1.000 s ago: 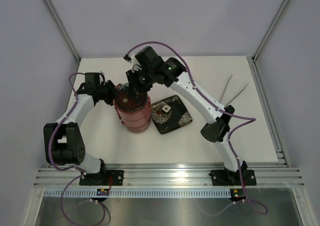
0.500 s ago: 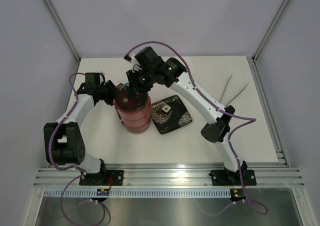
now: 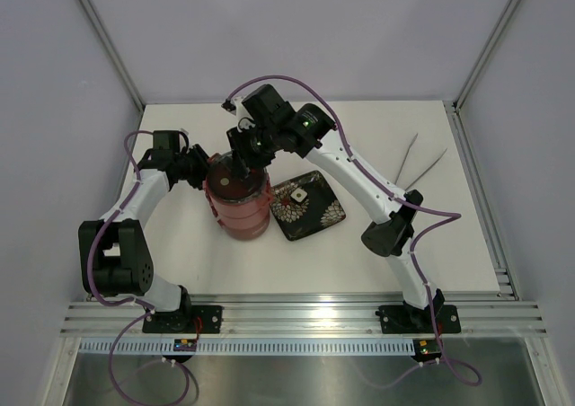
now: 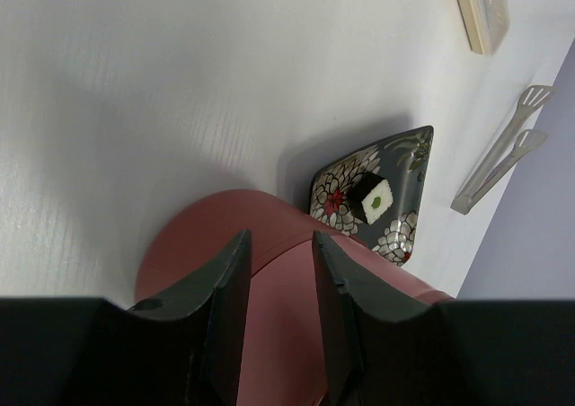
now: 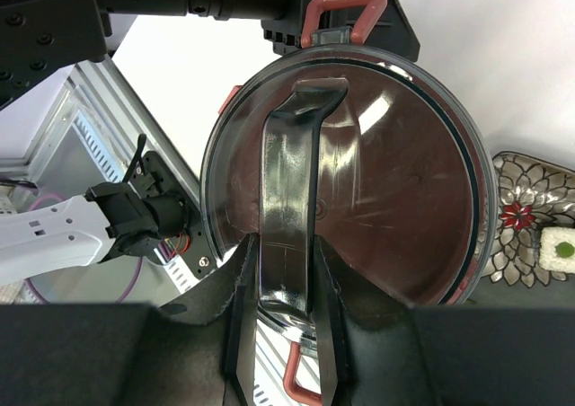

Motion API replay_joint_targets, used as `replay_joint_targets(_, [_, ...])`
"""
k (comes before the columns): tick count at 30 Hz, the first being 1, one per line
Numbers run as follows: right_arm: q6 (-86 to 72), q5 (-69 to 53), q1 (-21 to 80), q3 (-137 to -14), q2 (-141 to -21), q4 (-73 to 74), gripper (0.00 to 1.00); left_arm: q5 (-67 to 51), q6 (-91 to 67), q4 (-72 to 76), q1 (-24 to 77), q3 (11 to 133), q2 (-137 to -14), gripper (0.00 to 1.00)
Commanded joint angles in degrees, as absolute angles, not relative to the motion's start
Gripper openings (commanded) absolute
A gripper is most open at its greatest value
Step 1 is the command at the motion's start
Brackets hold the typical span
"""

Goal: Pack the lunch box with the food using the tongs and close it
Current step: Close the box lid on the packing box.

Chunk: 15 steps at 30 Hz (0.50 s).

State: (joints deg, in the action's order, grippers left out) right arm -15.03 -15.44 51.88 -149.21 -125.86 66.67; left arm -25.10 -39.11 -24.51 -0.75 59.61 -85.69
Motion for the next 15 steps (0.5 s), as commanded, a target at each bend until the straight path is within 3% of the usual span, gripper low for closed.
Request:
replay_joint_targets(1, [-14.06,-19.07,53.17,-148.80,-123.31,69.26,0.00,-25.84,-39.11,-24.17,-0.44,60.38,-84.99,0.36])
replay_joint_targets(15, [-15.20,-16.62,53.17,-147.13,-125.25,69.52,0.00,-25.66,-39.20,-23.99,-0.44,59.68,-84.46,0.36])
